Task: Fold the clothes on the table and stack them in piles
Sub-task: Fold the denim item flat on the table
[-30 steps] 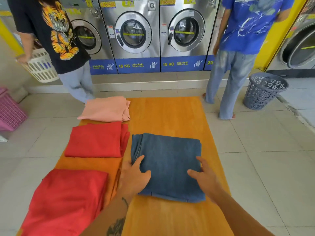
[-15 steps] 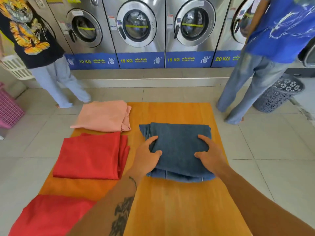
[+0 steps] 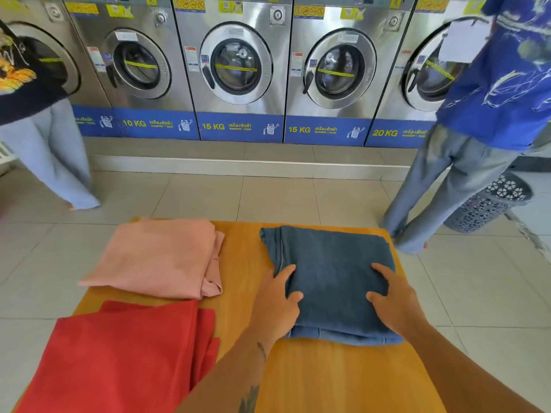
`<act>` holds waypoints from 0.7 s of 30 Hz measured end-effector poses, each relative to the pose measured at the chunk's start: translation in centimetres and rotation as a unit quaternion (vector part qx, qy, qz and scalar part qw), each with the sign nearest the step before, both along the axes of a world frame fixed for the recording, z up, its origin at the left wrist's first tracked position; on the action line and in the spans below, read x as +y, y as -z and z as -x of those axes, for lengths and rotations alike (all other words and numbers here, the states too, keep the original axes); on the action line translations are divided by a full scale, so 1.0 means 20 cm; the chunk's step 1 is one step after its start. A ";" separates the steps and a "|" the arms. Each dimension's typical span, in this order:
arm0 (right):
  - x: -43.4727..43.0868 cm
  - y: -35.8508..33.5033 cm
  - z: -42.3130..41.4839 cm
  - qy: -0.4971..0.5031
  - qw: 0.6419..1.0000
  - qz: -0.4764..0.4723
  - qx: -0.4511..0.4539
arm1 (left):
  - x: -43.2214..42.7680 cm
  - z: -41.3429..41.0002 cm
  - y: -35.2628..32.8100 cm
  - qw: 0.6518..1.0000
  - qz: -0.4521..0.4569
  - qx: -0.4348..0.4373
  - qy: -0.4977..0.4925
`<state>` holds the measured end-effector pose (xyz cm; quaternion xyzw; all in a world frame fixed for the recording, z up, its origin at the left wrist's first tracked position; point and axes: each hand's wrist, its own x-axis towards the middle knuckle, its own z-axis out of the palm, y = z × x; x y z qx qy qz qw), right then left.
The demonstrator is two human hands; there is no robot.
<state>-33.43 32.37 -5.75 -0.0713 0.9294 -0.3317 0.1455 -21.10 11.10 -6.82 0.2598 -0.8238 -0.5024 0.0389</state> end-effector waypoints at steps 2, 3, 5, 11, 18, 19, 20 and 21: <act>0.00 -0.02 -0.02 -0.007 0.999 -0.042 -0.002 | 0.01 0.00 -0.02 0.999 0.025 -0.015 0.011; 0.00 -0.04 -0.04 -0.013 0.997 -0.081 0.005 | 0.01 -0.02 -0.04 0.999 0.044 -0.024 0.010; 0.02 -0.11 -0.11 -0.021 0.988 -0.148 0.045 | 0.00 -0.08 -0.08 0.997 0.070 -0.024 -0.004; 0.05 -0.29 -0.42 -0.090 0.992 0.073 -0.043 | 0.00 -0.48 -0.32 0.996 -0.021 0.056 -0.070; -0.07 -0.42 -0.85 -0.154 0.963 0.149 -0.166 | 0.05 -1.14 -0.48 0.974 -0.073 0.110 -0.185; -0.10 -0.44 -0.90 -0.161 0.958 0.152 -0.182 | 0.04 -1.22 -0.49 0.970 -0.077 0.113 -0.201; -0.13 -0.45 -0.95 -0.171 0.955 0.148 -0.193 | 0.03 -1.29 -0.49 0.965 -0.084 0.120 -0.217; -0.16 -0.45 -1.00 -0.184 0.953 0.134 -0.197 | 0.00 -1.35 -0.50 0.959 -0.093 0.128 -0.234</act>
